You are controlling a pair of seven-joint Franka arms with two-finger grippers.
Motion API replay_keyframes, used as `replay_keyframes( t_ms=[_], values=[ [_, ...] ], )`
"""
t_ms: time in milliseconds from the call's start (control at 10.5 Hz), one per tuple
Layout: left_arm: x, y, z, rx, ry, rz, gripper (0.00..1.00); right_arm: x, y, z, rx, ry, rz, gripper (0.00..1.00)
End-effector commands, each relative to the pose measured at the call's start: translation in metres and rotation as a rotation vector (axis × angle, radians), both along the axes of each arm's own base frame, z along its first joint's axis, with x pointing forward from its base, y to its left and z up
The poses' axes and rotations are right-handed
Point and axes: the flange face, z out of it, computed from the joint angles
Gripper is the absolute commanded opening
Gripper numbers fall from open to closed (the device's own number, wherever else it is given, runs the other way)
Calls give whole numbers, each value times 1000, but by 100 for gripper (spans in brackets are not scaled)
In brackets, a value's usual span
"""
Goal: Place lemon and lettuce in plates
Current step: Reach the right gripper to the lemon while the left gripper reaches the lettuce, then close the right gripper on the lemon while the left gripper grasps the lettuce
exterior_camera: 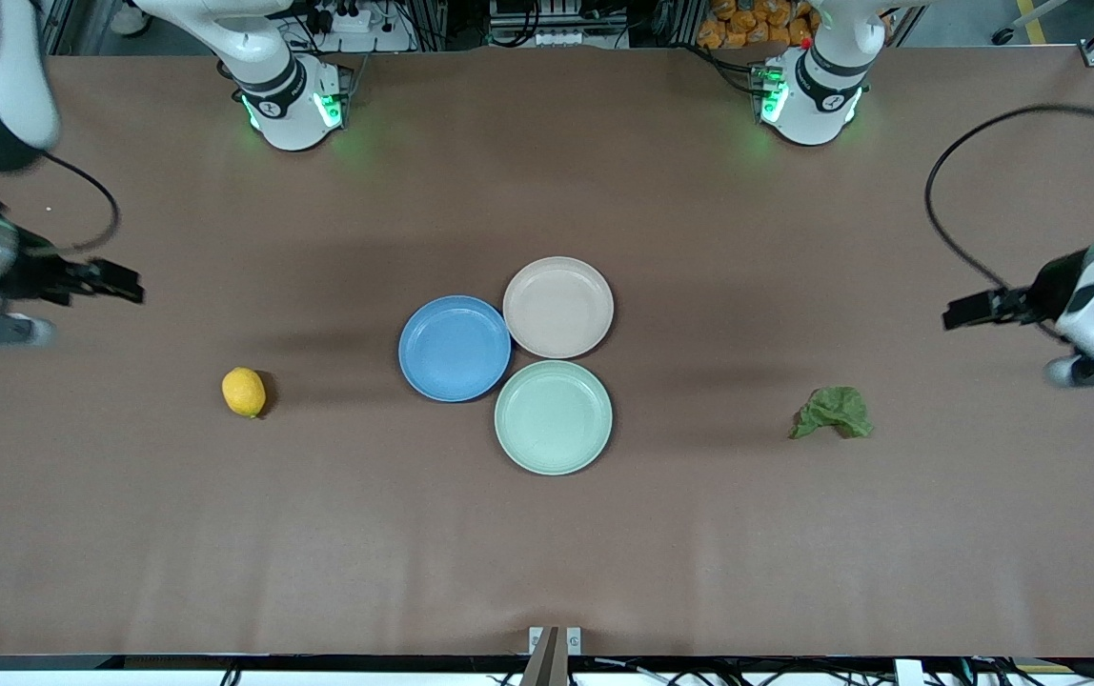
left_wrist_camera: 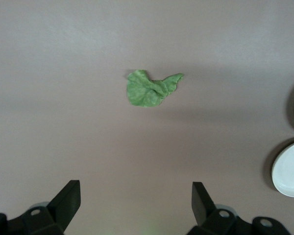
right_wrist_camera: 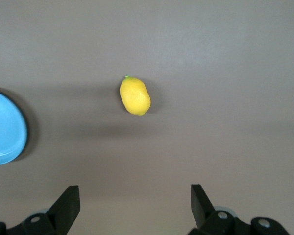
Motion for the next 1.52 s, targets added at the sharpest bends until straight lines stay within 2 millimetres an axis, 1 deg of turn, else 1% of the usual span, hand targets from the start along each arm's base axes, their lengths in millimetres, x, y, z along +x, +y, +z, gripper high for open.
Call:
replay_keyframes(
  t_ms=[0,95,190,284,379,474,569,664,759,948,1043,1138,1328,1422],
  values=[
    [20,-7,-57,-31,13,-22,100,-15,-3,-71,3,-15,4,100],
    [25,-22,-76,-31,-13,-40,100,-11,-4,-90,-1,-7,3,100],
    [30,-35,-100,-23,-41,-58,100,-8,-3,-107,-1,5,4,100],
    [38,-36,-133,-26,-43,-55,100,-8,0,-125,-4,10,7,100],
    [44,-38,-156,-24,-51,-57,100,-4,-1,-140,-7,-1,8,100],
    [47,-43,-177,1,-42,-83,100,1,4,-156,-10,-13,16,100],
    [49,-49,-210,48,-27,-128,100,5,6,-172,-13,-24,22,100],
    [51,-41,-231,51,-22,-121,100,7,5,-189,-17,-33,21,100],
    [51,-43,-239,42,-11,-119,100,9,6,-210,-19,-27,23,100],
    [49,-45,-263,39,13,-121,100,10,2,-247,-24,-22,21,100],
    [49,-45,-277,37,21,-121,100,11,4,-260,-26,-36,24,100],
    [47,-45,-286,37,30,-121,100,11,5,-269,-27,-39,27,100],
    [44,-43,-304,41,51,-122,100,12,6,-278,-29,-56,31,100],
    [44,-43,-306,42,53,-123,100,14,7,-278,-30,-63,34,100]
  ],
)
